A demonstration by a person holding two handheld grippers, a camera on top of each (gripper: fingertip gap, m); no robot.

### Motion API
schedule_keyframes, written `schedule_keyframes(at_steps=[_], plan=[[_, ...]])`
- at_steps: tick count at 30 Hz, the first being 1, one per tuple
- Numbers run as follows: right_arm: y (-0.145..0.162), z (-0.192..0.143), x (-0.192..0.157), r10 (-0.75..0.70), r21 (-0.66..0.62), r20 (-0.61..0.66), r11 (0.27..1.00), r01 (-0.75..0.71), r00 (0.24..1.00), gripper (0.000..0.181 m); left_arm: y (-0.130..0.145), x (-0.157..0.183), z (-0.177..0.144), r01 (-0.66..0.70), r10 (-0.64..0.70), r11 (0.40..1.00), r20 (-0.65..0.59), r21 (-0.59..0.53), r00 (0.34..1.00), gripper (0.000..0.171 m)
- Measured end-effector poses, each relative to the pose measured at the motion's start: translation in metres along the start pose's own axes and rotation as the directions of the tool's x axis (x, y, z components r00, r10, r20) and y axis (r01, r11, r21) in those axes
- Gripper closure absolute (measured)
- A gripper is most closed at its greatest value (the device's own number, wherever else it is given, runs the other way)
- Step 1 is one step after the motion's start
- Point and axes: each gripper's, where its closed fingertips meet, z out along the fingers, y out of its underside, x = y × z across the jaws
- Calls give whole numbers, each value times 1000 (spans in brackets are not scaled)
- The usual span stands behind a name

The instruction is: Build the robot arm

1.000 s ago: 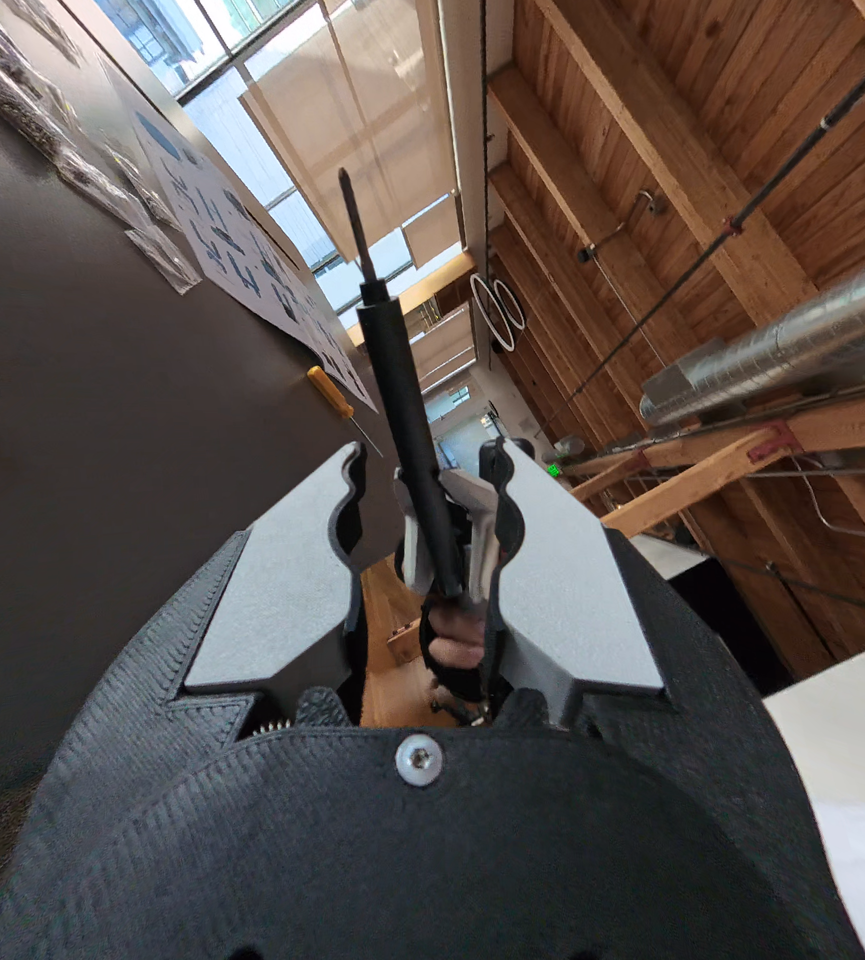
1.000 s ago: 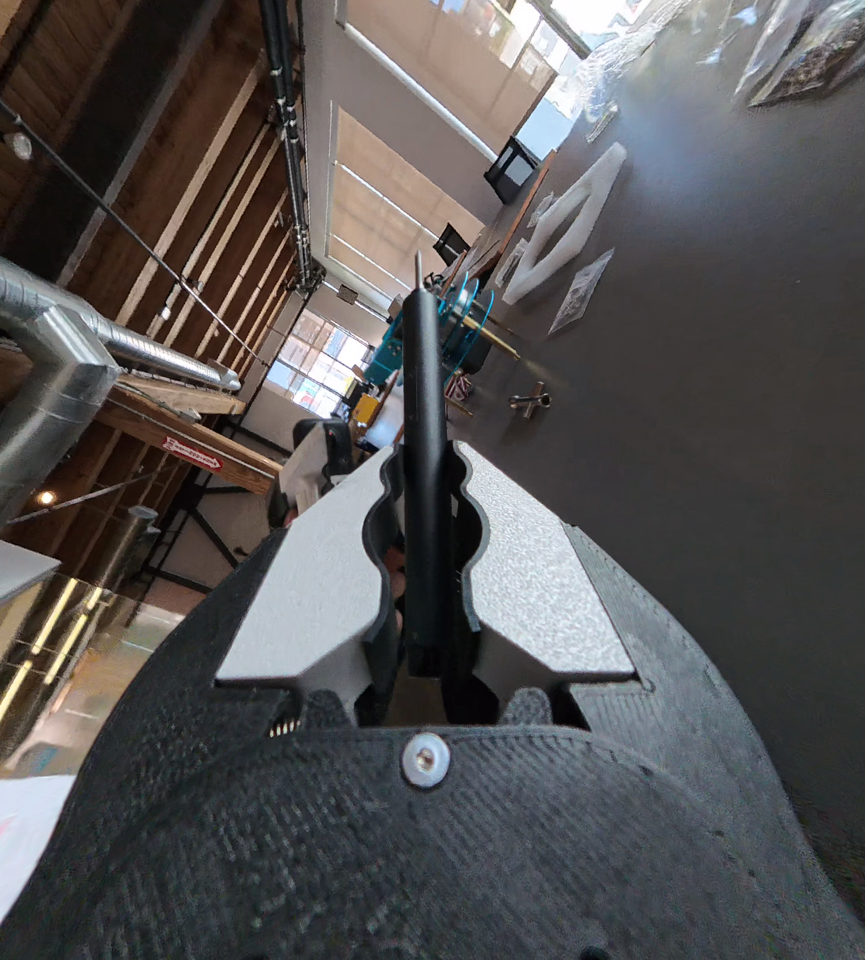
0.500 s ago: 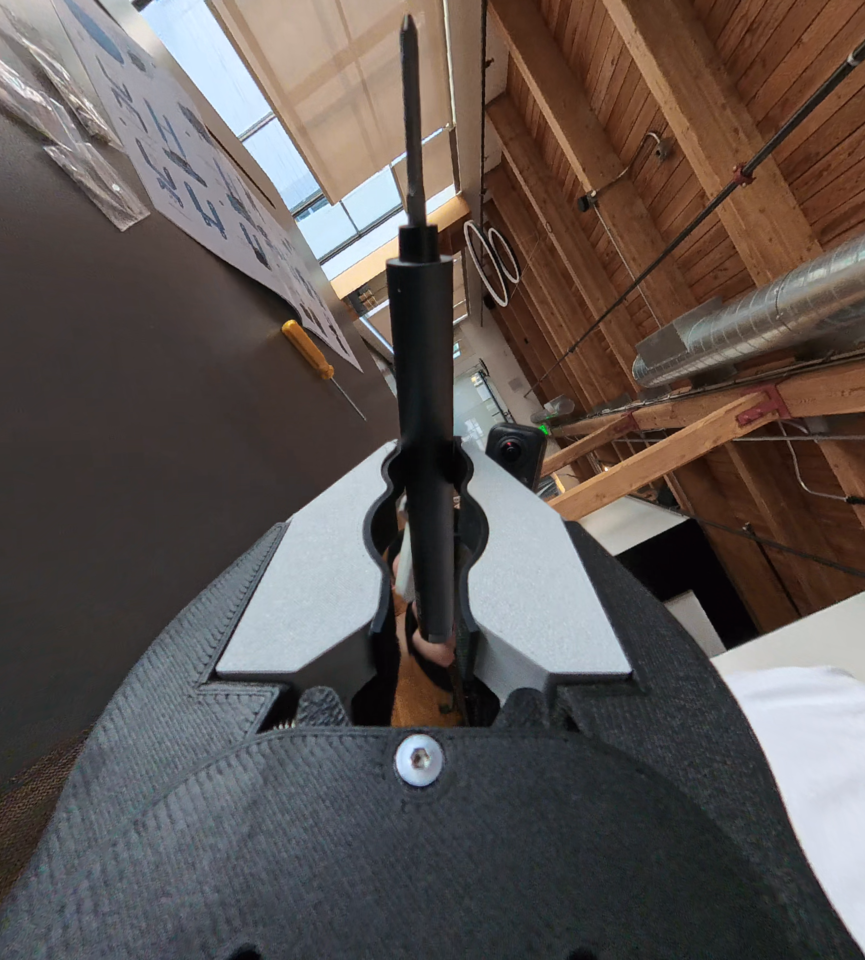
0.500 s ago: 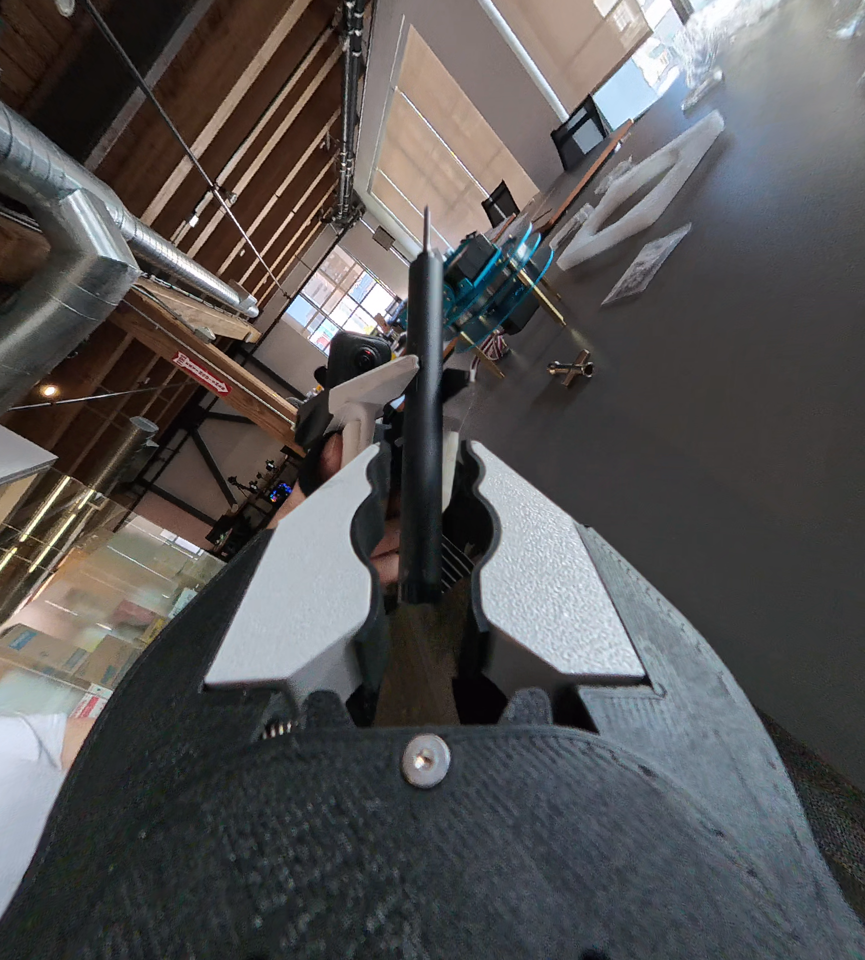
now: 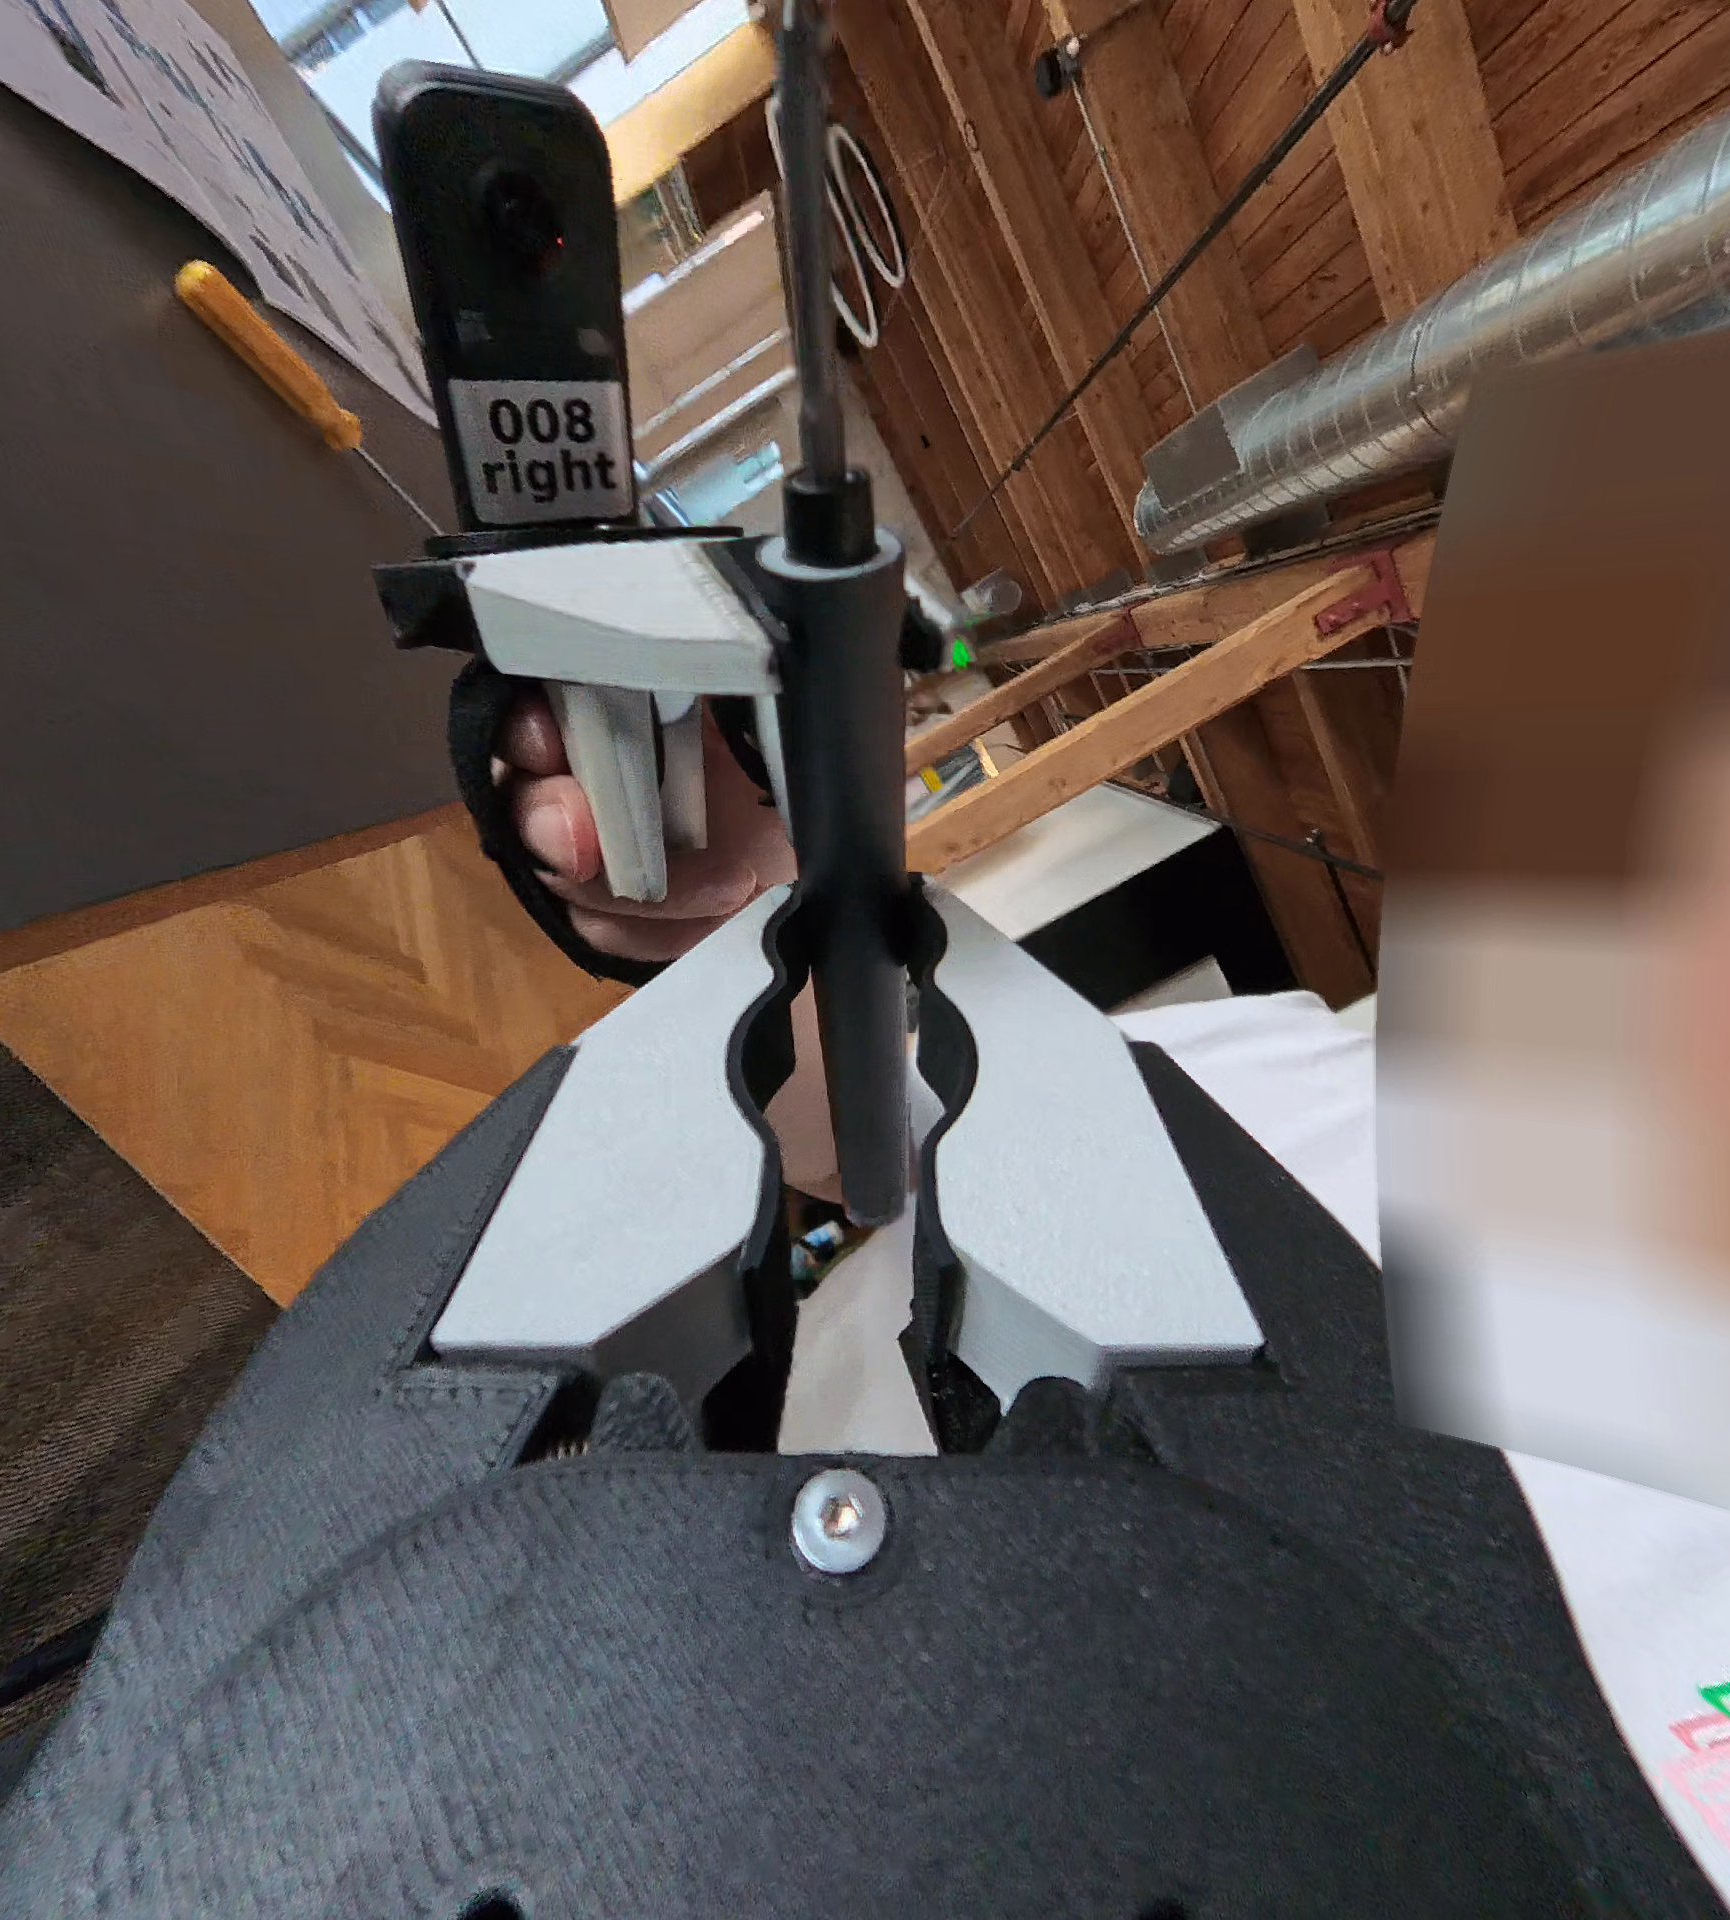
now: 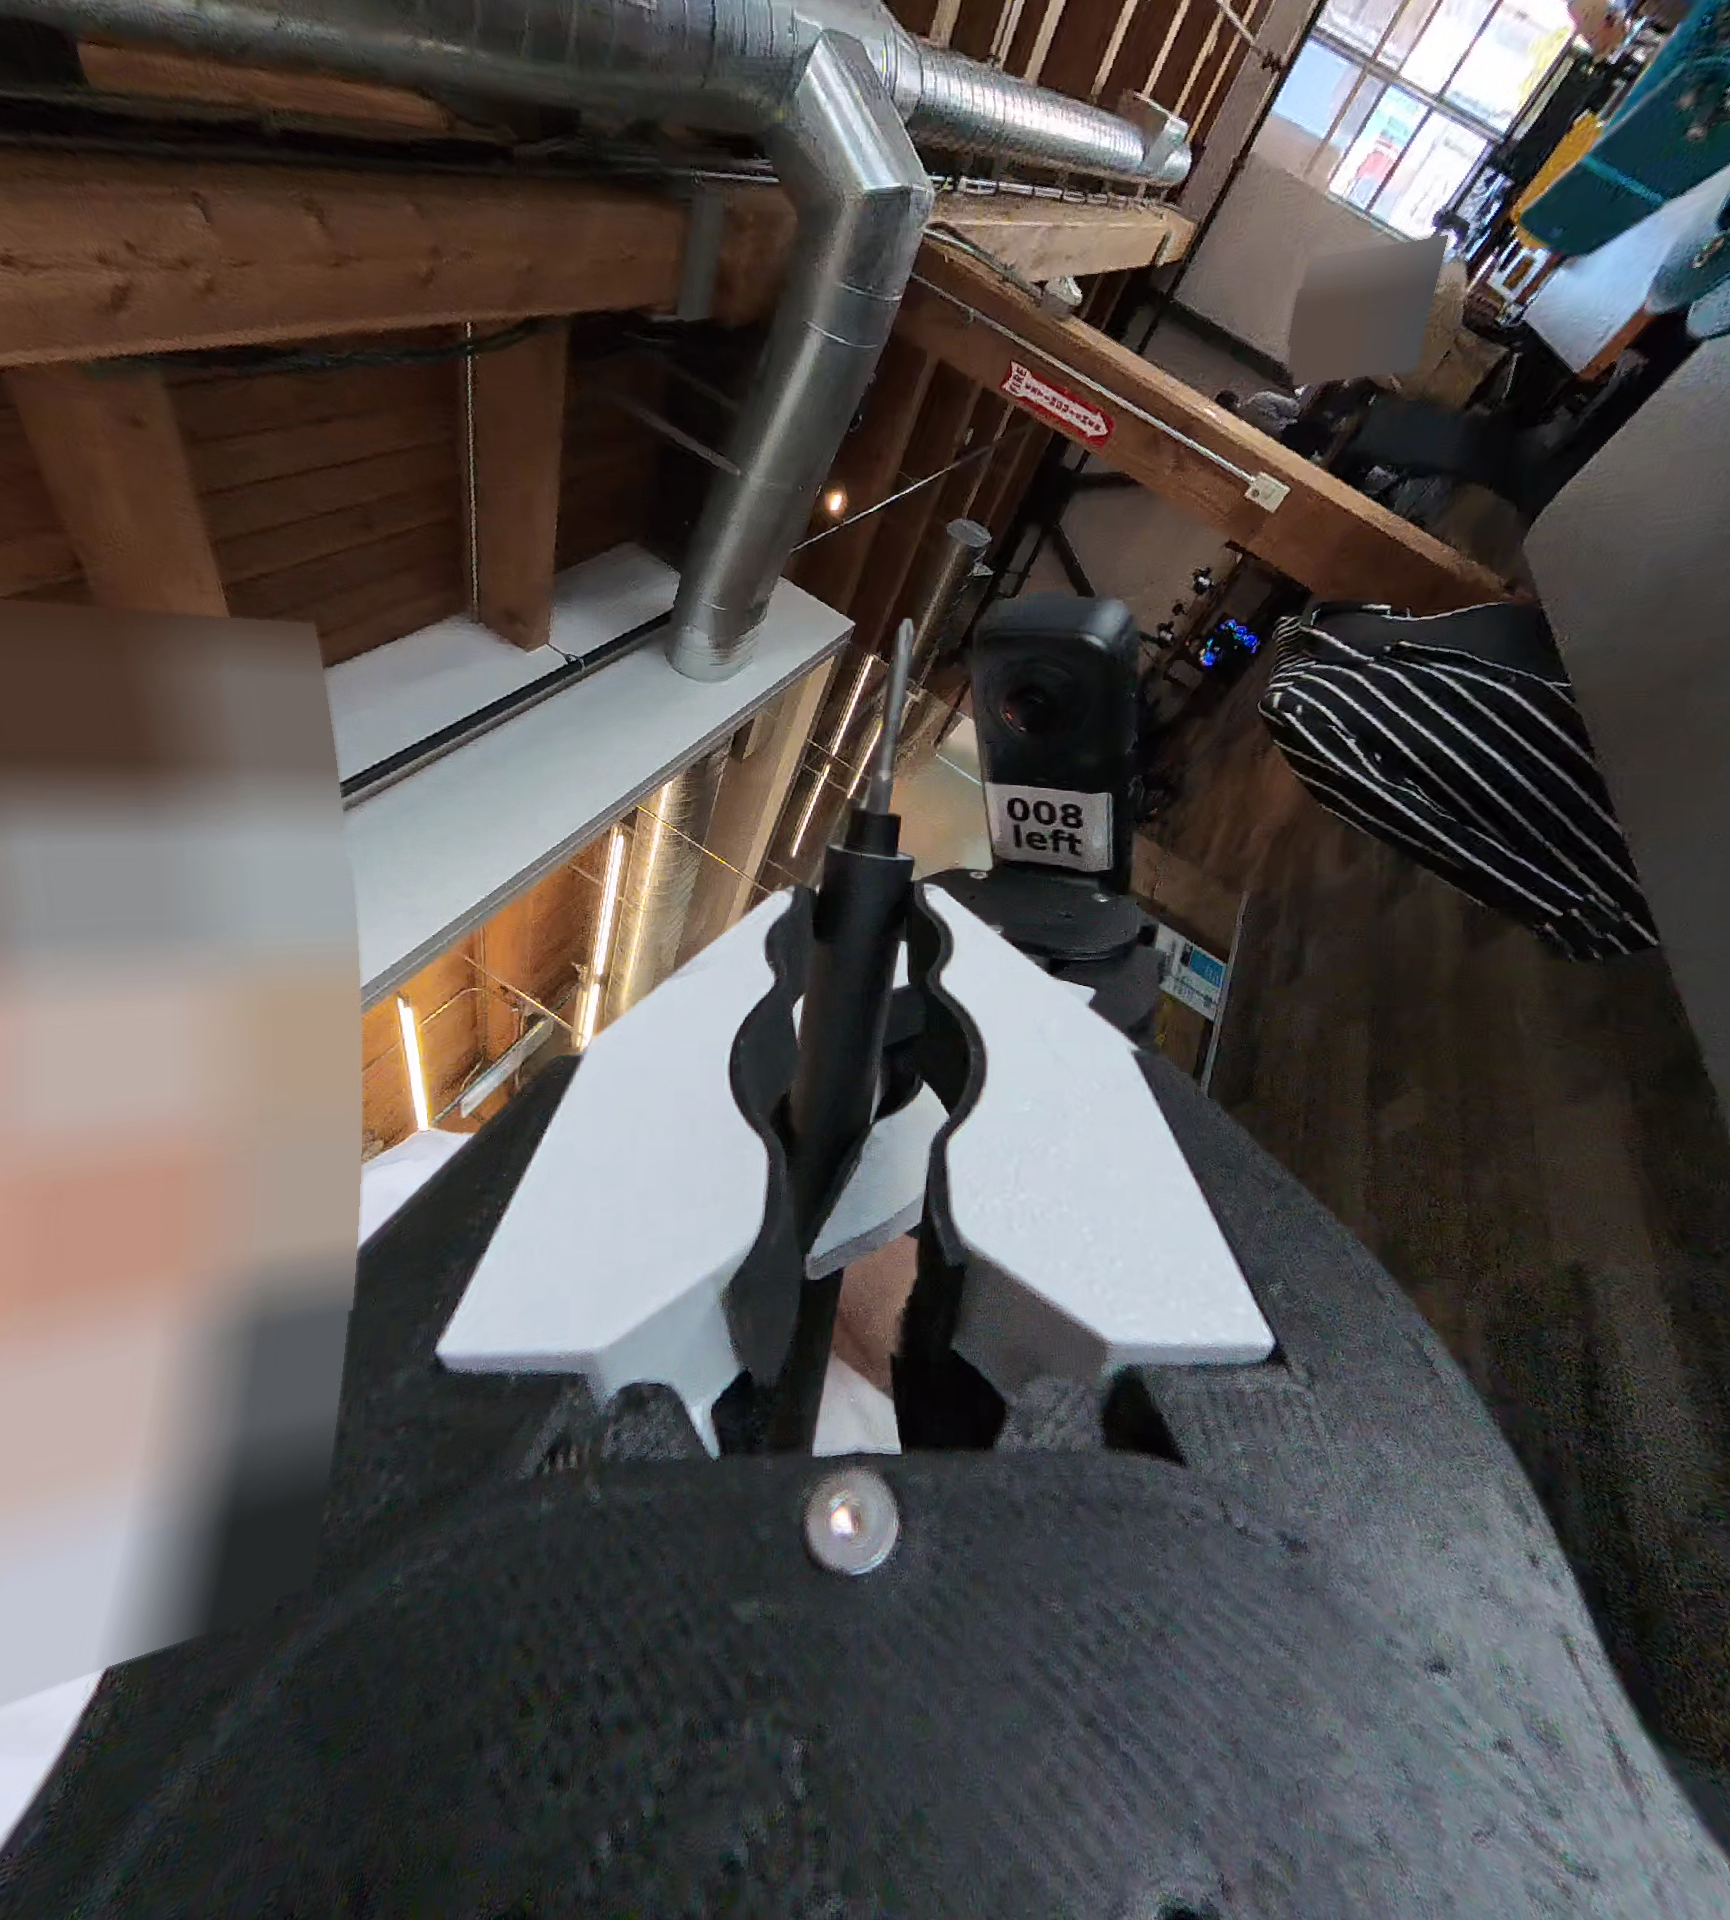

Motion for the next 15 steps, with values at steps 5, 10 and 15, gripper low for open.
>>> schedule_keyframes(at_steps=[5,10,15], plan=[[-11,10,25,10,95,-110,996,0,994,167,10,1,-30,45,-45,989,-2,139,999,135],[-2,29,38,38,90,-129,996,-26,991,166,30,-3,-49,68,-78,983,55,169,995,161],[4,51,47,74,95,-98,993,-65,992,166,30,-1,-68,103,-122,970,72,220,990,162]])
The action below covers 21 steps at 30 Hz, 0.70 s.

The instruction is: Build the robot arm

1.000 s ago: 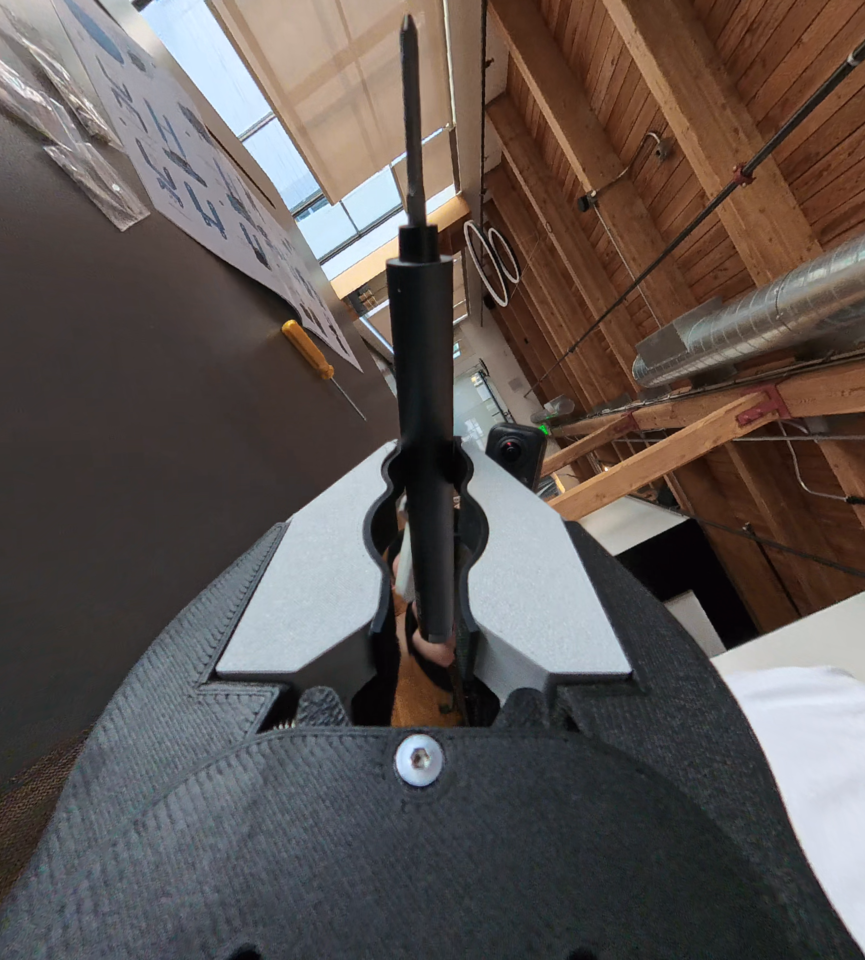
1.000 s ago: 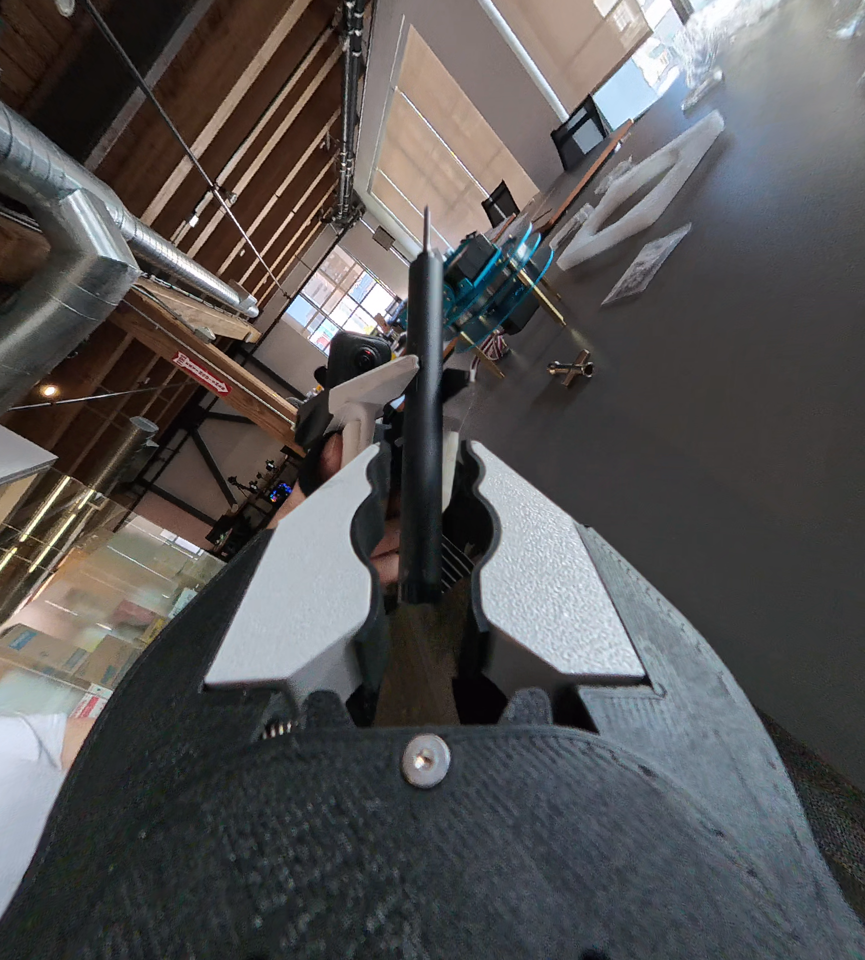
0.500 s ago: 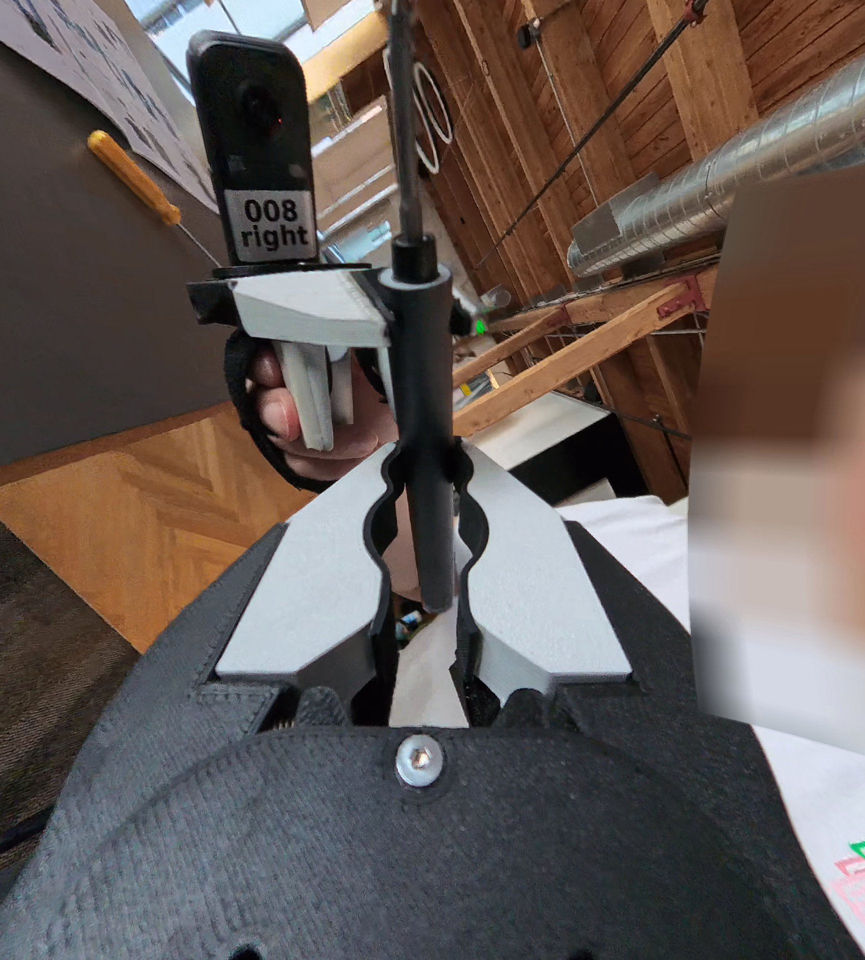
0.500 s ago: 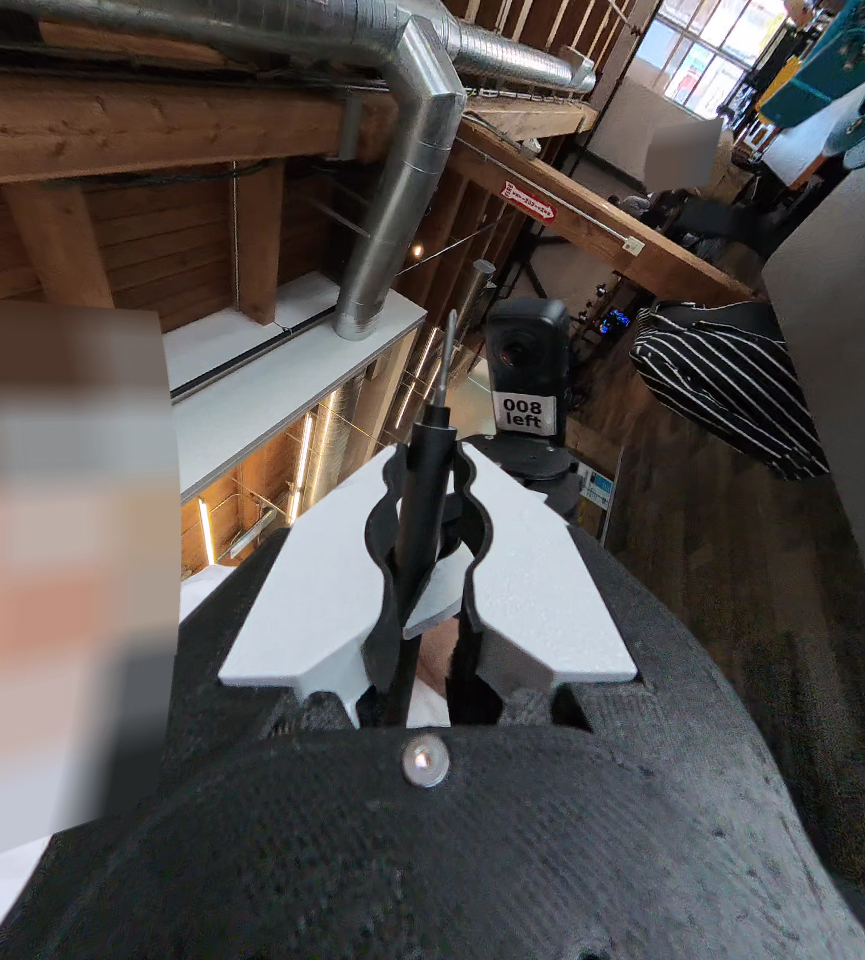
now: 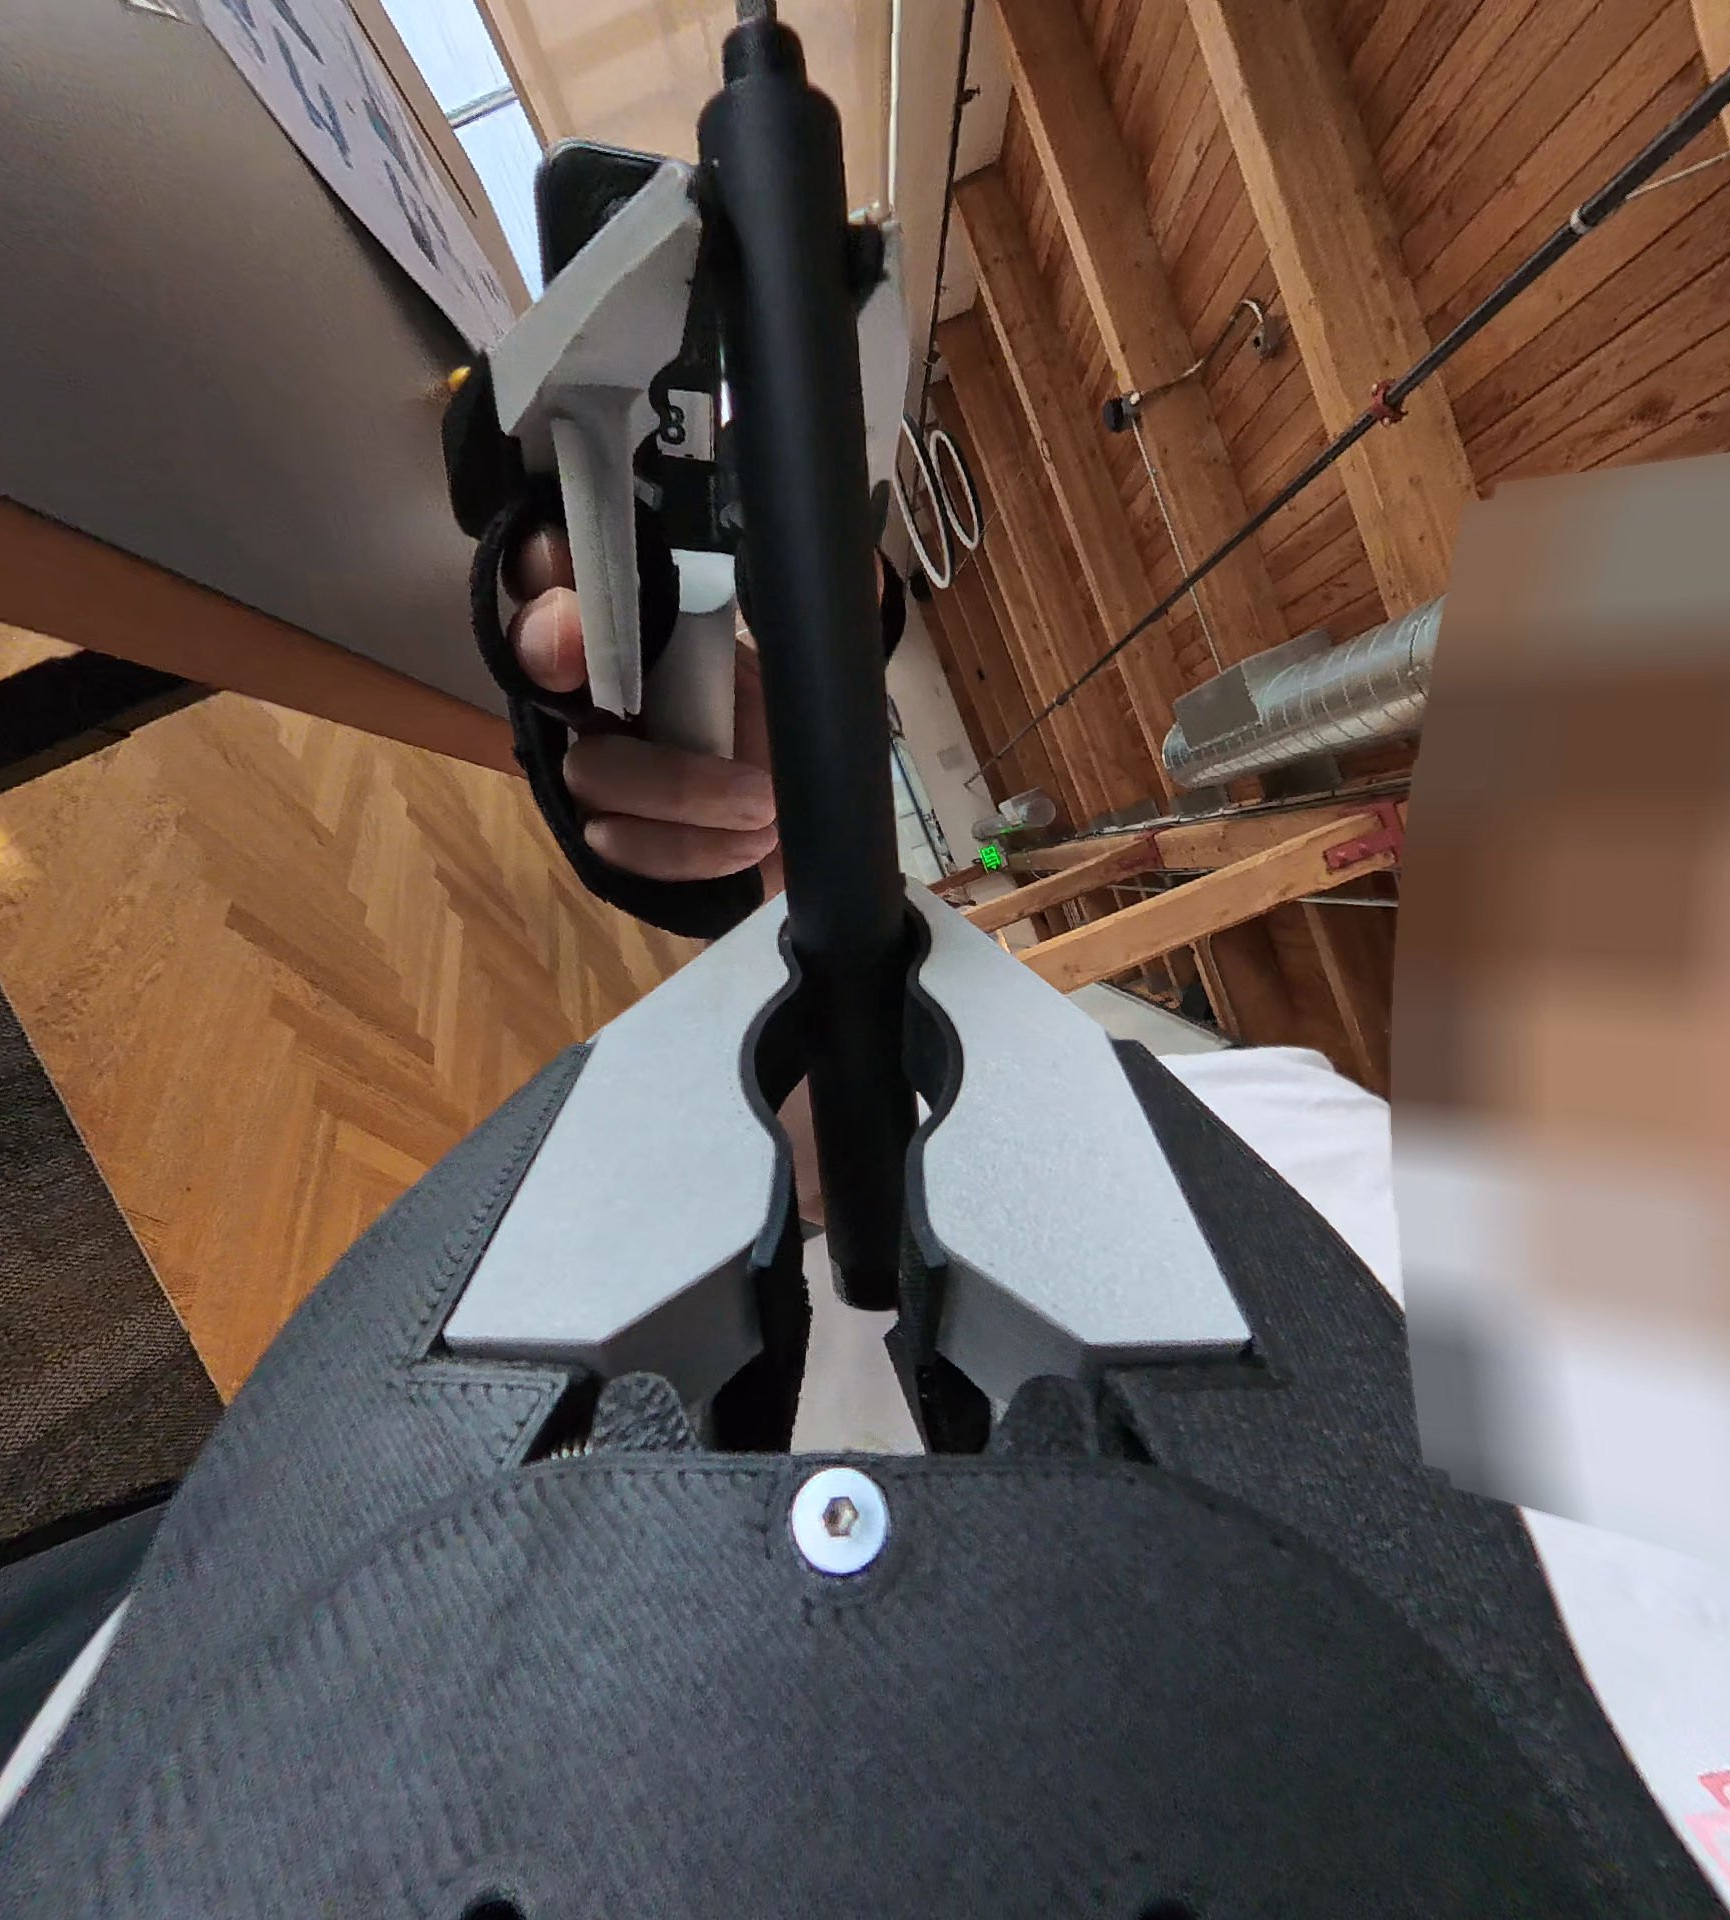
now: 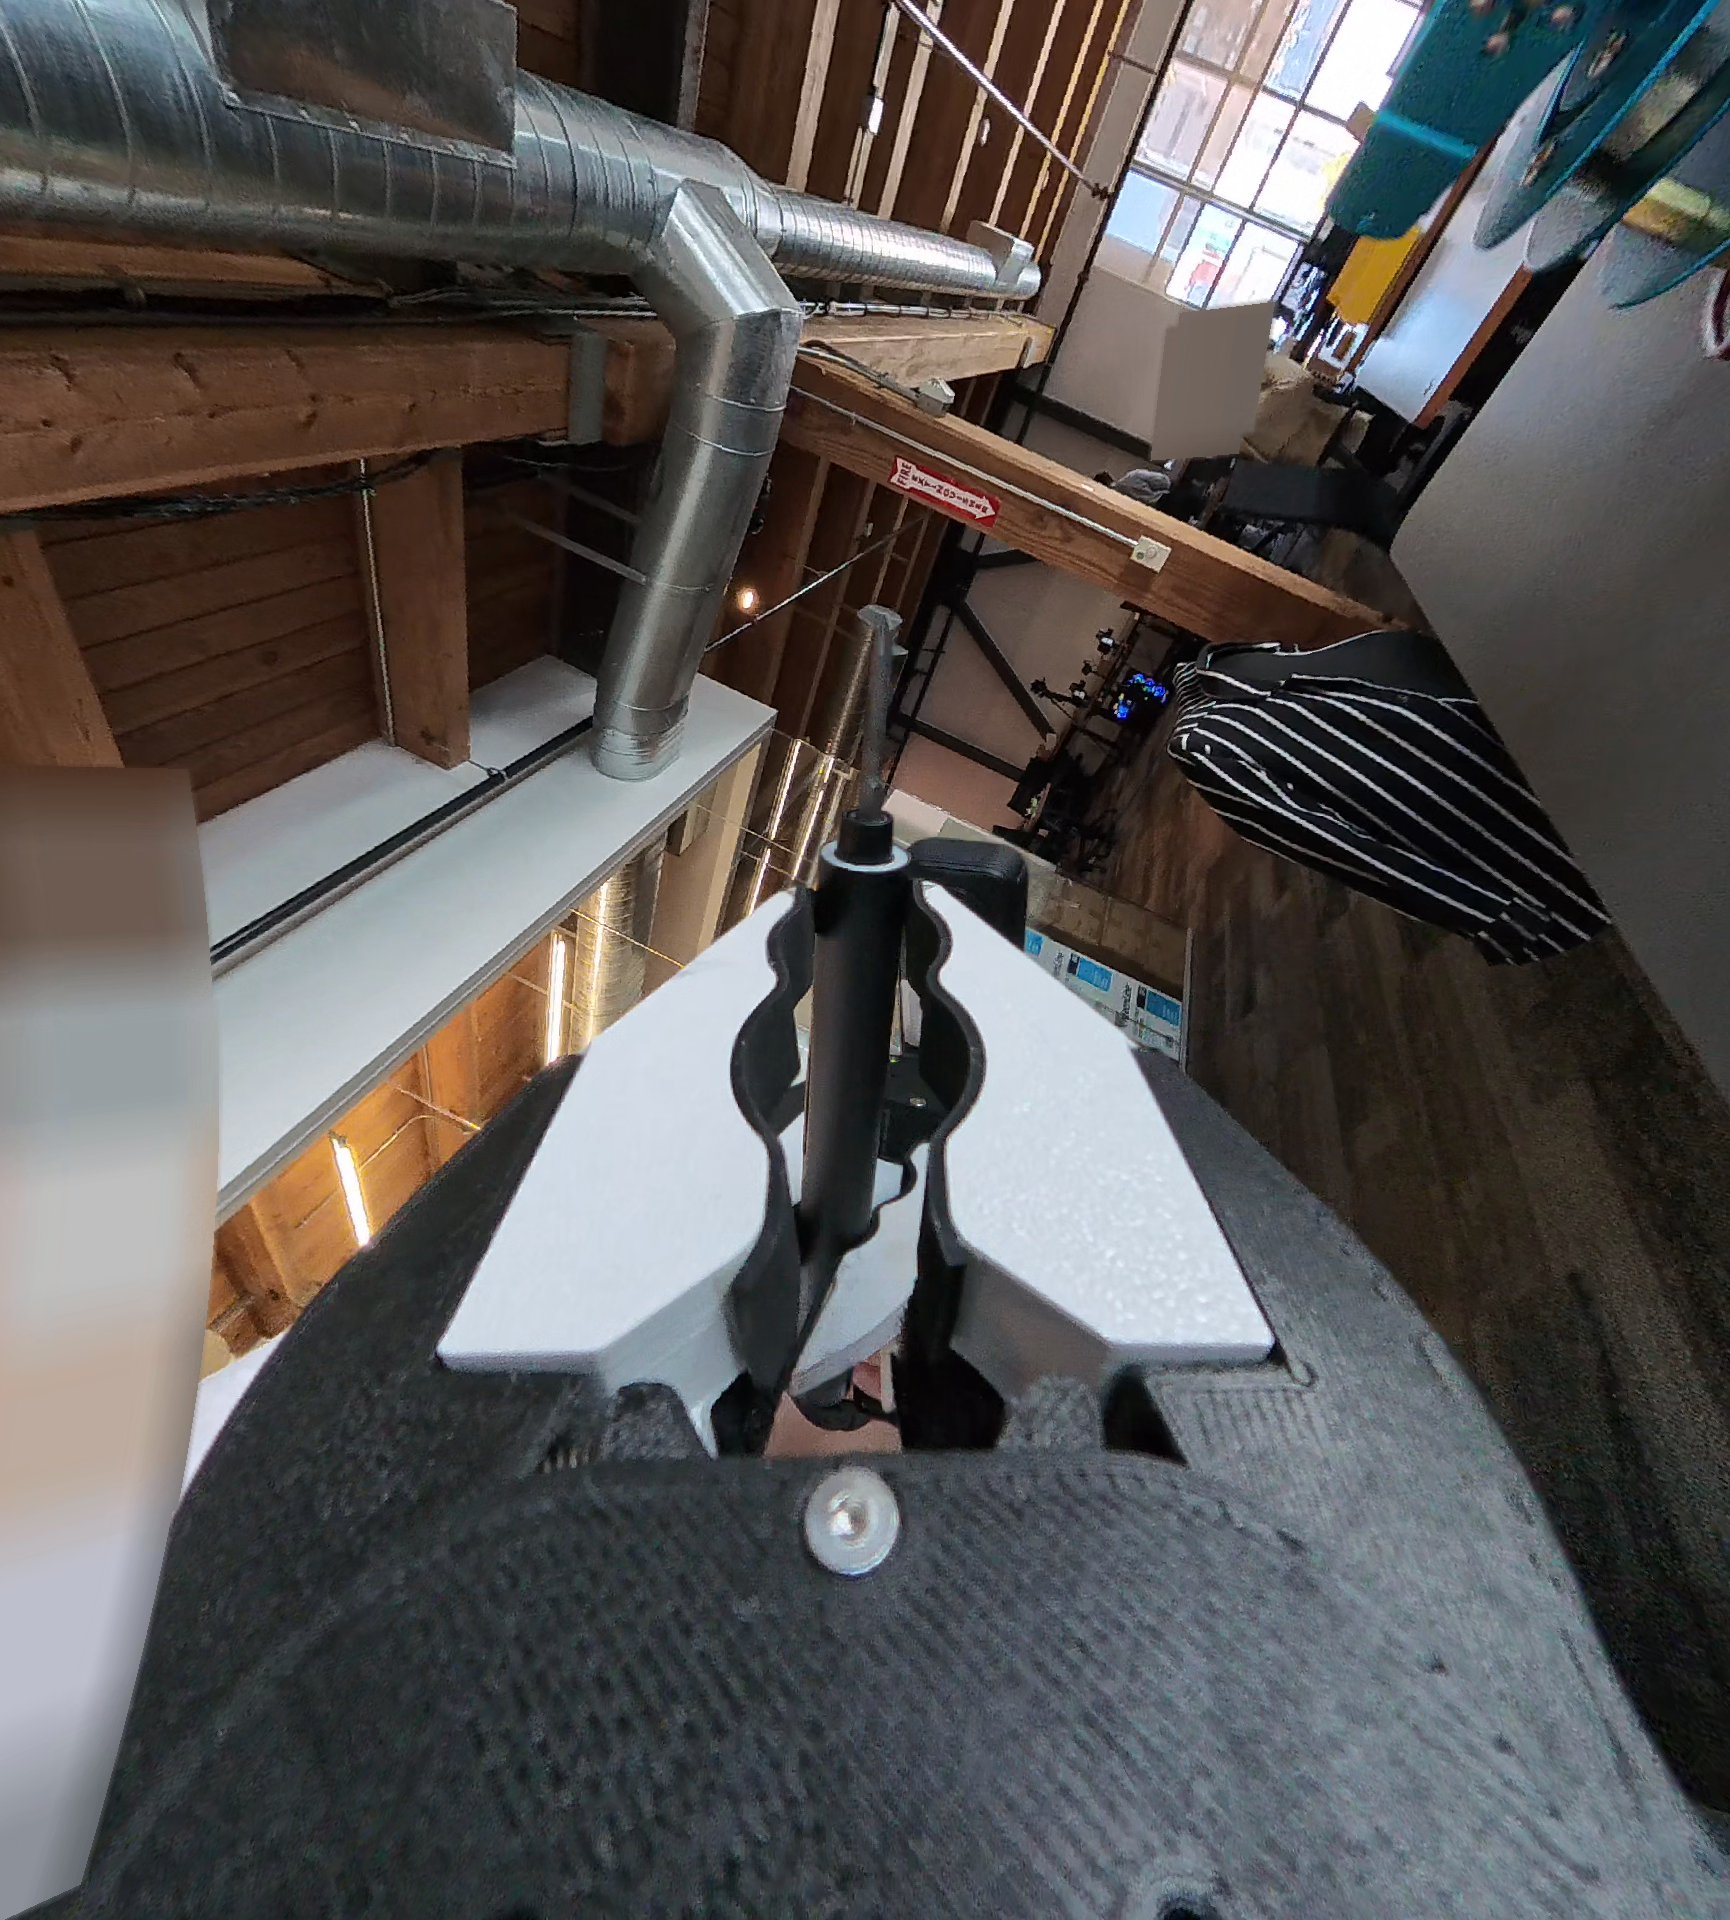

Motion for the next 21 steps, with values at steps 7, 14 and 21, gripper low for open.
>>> schedule_keyframes(at_steps=[7,14,21], plan=[[11,28,22,75,-49,4,996,-75,997,165,-14,-7,-26,57,-57,998,0,30,998,162],[-2,49,46,81,-17,-13,997,-81,997,166,-37,-21,-47,21,-21,1000,5,-15,1000,149],[-23,65,68,35,11,-66,999,-35,997,166,-70,-35,-76,-2,0,998,-25,-65,1000,160]])
